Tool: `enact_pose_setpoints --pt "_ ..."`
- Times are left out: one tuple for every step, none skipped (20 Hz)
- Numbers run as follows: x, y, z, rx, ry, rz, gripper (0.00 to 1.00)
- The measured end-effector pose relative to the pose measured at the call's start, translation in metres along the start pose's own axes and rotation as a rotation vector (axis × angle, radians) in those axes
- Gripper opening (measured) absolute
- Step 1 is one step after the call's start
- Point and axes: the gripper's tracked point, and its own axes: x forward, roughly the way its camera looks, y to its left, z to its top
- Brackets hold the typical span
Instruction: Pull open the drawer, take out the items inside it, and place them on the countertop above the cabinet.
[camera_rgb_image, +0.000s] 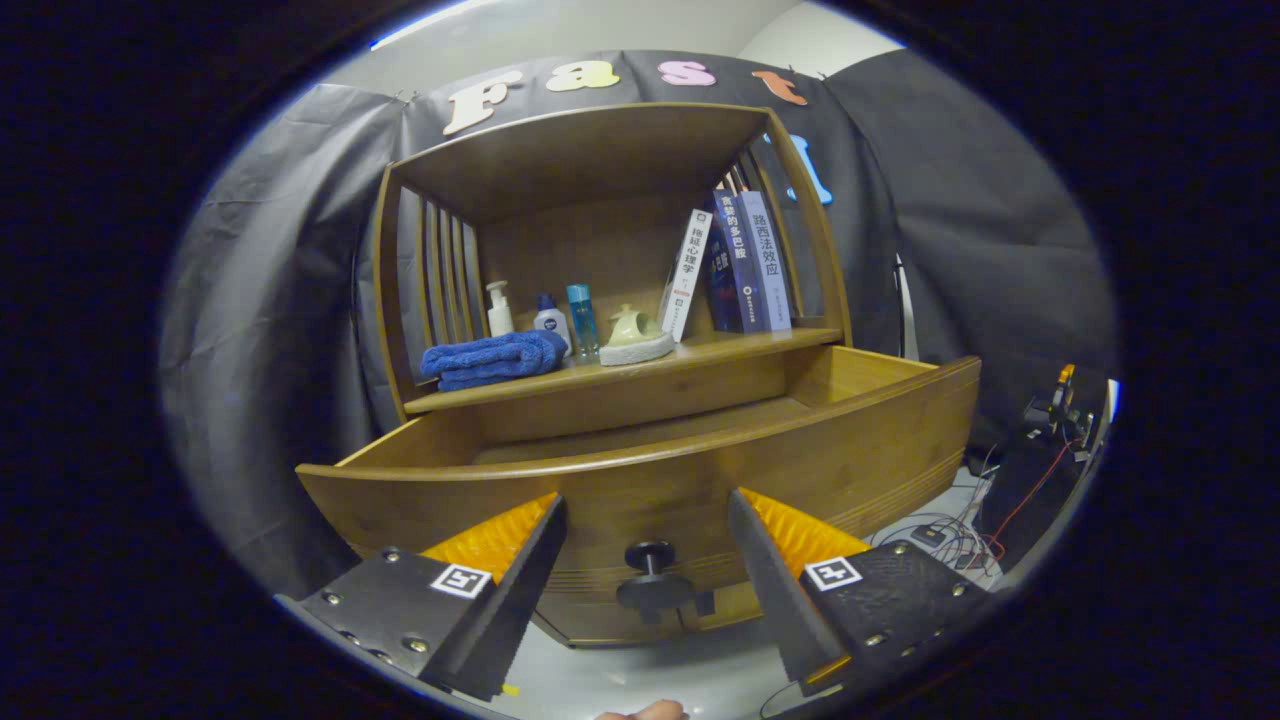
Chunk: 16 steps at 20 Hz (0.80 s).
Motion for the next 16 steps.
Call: enact_pose_setpoints --pt "0.002 -0.001 0.000 0.008 -0.001 -0.001 0.98" --pt "0.004 -0.001 0.000 0.014 -0.001 -0.004 0.98" --pt "0.006 -0.002 0.000 0.014 0.001 -0.009 0.98" --pt "0.007 -0.002 0.002 0.011 0.001 -0.010 0.98" --pt "0.011 -0.002 0.003 0.005 0.002 -0.006 0.98" --pt "0.015 0.000 0.006 0.000 0.002 0.001 0.98" --pt "0.018 0.001 0.011 0.002 -0.011 0.006 0.98" --pt "0.024 0.001 0.010 -0.002 -0.006 0.007 0.98" --pt "0.026 0.003 0.008 -0.005 0.015 0.020 0.98" --pt "0.031 0.004 0.009 0.000 0.015 0.027 0.99" --pt "0.036 0.006 0.006 -0.002 0.027 0.037 0.98" --pt "0.045 0.008 0.011 -0.004 0.022 0.045 0.99" --pt "0.054 0.010 0.008 -0.018 0.038 0.048 0.99" --pt "0.061 0.010 0.011 -0.028 0.036 0.047 0.99" --pt "0.066 0.011 0.013 -0.032 0.038 0.046 0.99" --pt "0.074 0.012 0.013 -0.027 0.044 0.051 0.99"
